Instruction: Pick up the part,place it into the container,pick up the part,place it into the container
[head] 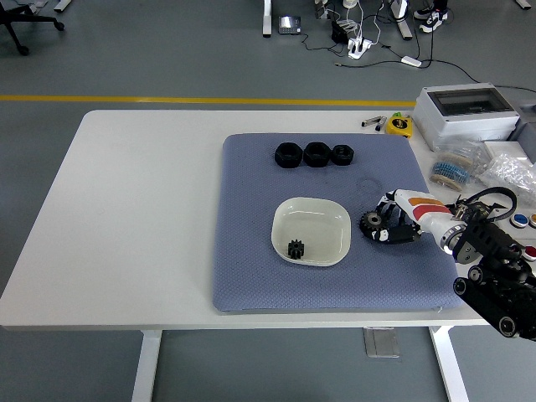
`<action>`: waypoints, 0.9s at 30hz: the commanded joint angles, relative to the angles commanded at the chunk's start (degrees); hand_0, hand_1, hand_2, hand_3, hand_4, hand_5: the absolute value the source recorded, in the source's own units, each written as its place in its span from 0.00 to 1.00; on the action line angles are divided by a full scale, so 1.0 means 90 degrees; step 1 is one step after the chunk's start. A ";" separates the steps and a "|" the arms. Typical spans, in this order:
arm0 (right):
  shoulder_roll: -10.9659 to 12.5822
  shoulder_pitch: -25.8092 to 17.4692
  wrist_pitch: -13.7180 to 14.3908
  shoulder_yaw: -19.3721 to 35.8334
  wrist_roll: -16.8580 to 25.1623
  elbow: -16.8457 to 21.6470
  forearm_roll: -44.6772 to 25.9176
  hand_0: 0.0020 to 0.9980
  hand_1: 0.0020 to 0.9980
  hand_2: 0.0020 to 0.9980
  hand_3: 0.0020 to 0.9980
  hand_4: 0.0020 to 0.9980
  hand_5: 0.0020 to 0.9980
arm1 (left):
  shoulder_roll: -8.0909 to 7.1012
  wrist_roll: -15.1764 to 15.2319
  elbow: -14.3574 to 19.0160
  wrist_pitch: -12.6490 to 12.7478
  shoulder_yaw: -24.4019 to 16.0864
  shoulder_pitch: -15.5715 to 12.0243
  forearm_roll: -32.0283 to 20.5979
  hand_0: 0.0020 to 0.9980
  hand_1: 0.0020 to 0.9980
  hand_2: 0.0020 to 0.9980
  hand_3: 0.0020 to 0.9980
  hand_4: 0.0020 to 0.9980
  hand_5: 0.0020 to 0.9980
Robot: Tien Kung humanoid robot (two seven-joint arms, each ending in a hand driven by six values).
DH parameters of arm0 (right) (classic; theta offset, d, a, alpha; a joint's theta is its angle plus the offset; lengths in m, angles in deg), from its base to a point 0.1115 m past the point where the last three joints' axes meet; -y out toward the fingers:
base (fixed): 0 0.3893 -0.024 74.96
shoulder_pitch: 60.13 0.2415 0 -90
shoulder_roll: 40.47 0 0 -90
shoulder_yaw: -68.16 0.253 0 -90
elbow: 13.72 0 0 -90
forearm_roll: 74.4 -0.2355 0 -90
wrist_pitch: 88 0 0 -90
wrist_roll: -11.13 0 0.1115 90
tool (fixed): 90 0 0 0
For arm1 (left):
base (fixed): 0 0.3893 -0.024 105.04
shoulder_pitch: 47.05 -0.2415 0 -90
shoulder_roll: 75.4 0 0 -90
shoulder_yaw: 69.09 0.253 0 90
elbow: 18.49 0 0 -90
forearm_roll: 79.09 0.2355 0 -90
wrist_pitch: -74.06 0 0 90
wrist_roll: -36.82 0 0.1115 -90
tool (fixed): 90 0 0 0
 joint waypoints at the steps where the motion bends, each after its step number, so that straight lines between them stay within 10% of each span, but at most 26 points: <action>1: 0.0000 -0.0002 0.0021 -0.0008 0.0002 0.0005 0.0010 0.04 0.18 0.30 0.49 0.69 0.46 | 0.0002 0.0003 0.0000 0.0004 0.0005 0.0003 -0.0008 0.69 0.70 0.73 0.64 0.66 0.66; 15: 0.0172 -0.0046 0.0183 0.0320 -0.0007 0.0334 0.0271 0.00 0.08 0.20 0.43 0.71 0.40 | 0.0001 0.0010 -0.0003 0.0005 0.0016 0.0020 -0.0026 0.69 0.70 0.73 0.65 0.67 0.67; 27: 0.0293 -0.0042 0.0328 0.0586 -0.0080 0.1495 0.0684 0.00 0.07 0.19 0.43 0.73 0.39 | -0.0005 0.0006 -0.0010 0.0001 -0.0016 0.0006 0.0013 0.69 0.70 0.73 0.64 0.67 0.67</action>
